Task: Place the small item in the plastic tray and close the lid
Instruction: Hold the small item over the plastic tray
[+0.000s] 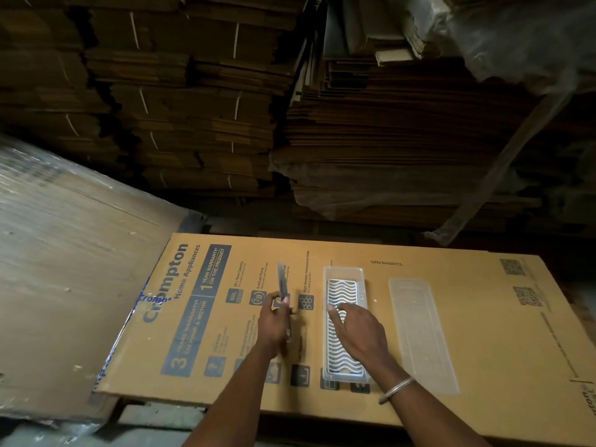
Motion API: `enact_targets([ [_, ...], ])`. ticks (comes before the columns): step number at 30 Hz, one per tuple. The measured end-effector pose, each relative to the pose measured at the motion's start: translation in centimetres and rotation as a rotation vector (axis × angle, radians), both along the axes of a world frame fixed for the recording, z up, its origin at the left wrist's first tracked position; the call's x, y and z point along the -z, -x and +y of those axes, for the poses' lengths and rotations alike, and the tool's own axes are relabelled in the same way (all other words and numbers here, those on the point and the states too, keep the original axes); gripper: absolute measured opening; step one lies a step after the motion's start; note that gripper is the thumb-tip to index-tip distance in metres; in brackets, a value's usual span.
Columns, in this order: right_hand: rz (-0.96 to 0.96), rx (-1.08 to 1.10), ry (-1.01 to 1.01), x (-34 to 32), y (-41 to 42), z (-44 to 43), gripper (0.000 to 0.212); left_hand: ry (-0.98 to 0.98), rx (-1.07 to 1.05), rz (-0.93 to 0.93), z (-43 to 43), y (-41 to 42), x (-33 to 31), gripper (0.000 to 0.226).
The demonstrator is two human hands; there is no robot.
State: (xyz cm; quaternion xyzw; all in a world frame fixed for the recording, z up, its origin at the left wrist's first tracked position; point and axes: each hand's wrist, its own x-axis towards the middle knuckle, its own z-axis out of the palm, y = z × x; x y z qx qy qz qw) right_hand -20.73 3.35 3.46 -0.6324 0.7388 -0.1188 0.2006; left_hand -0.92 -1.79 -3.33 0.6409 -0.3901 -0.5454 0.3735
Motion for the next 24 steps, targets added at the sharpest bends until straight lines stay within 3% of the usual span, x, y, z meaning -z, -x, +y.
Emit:
enact_targets([
  [2,-0.012,0.015,0.013,0.0,0.1,-0.2,0.066,-0.006,-0.049,0.167,-0.5,0.1,-1.5,0.025],
  [6,-0.018,0.017,0.037,0.1,0.1,-0.4,0.07,0.018,-0.081,0.258,-1.0,0.6,-3.5,0.04],
  [9,-0.02,0.016,0.041,0.0,0.0,-0.6,0.069,0.058,-0.037,0.23,-1.0,0.9,-4.7,0.053],
  [14,-0.03,0.012,0.052,-0.2,-0.1,-0.9,0.07,0.079,0.054,0.181,-1.0,1.2,-5.7,0.054],
  [24,-0.028,0.003,0.099,0.3,-0.1,-0.4,0.08,-0.008,0.047,0.305,-0.7,2.1,-6.0,0.07],
])
